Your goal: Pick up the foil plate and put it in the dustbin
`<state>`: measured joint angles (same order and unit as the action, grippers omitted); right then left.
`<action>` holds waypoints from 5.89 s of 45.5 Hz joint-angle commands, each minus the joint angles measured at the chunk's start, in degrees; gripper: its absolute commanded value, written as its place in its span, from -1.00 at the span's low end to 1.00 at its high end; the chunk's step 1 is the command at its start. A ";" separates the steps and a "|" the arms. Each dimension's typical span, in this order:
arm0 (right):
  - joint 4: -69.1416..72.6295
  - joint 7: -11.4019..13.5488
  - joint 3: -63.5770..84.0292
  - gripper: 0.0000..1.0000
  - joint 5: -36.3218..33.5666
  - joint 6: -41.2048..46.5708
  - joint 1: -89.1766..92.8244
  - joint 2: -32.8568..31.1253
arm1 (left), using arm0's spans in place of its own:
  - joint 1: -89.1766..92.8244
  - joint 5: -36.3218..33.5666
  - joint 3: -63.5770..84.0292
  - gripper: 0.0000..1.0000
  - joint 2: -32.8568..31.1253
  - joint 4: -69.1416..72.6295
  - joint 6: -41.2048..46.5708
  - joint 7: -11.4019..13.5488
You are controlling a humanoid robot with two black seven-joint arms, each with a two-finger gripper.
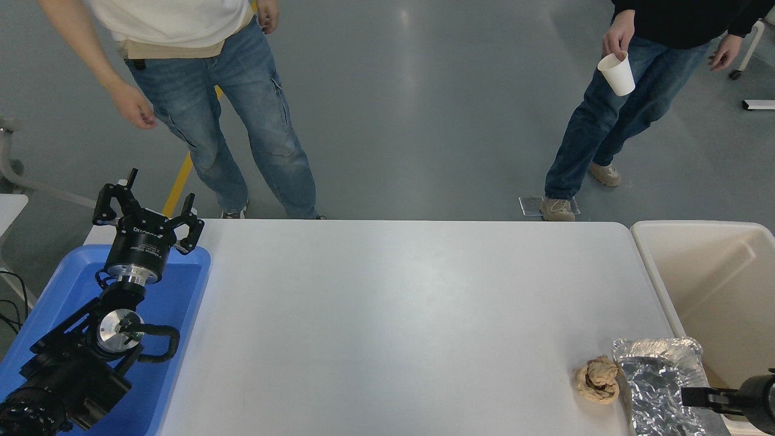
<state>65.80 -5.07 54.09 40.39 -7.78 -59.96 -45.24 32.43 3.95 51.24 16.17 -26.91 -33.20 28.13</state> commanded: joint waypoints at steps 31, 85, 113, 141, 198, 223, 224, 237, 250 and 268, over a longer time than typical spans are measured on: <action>-0.15 -5.21 -2.59 -1.00 -0.31 -1.01 2.92 0.33 | 0.00 0.00 0.00 0.98 0.00 0.02 -0.02 0.00; 7.15 -5.39 -3.29 -1.00 -0.05 13.66 -28.71 -14.00 | 0.00 0.00 0.00 0.98 0.00 -0.07 -0.02 0.00; 6.10 -5.21 -3.38 -1.00 -2.60 28.96 -52.36 -9.60 | 0.00 0.00 0.00 0.98 0.00 0.02 -0.02 0.00; -11.20 -4.95 -4.08 -1.00 -3.83 30.02 -45.08 -9.51 | 0.00 0.00 0.00 0.98 0.00 -0.07 -0.02 0.00; -48.66 -4.60 -12.69 -1.00 -43.73 5.76 17.59 6.31 | 0.00 0.00 0.00 0.98 0.00 0.02 -0.02 0.00; -47.35 -4.68 -12.17 1.00 -45.84 6.73 12.78 6.13 | 0.00 0.00 0.09 0.98 0.00 -0.07 -0.11 0.00; -47.08 -4.68 -12.08 1.00 -45.76 6.73 11.55 6.13 | 0.00 0.00 0.09 0.98 0.00 0.02 -0.11 0.00; -40.49 -4.77 -7.26 1.00 -44.44 11.73 -10.33 10.07 | 0.00 0.00 0.09 0.98 0.00 -0.07 -0.20 0.00; -39.35 -4.68 7.61 1.00 -44.61 27.98 -27.13 25.28 | 0.00 0.00 0.09 0.98 0.00 -0.07 -0.20 0.00; -19.76 -4.77 9.98 1.00 -42.77 44.78 -51.30 33.90 | 0.00 0.00 0.09 0.98 0.00 -0.07 -0.20 0.00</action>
<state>34.24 -9.76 60.85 -3.70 27.46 -96.87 -16.71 32.43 3.94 51.31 16.17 -26.94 -33.40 28.12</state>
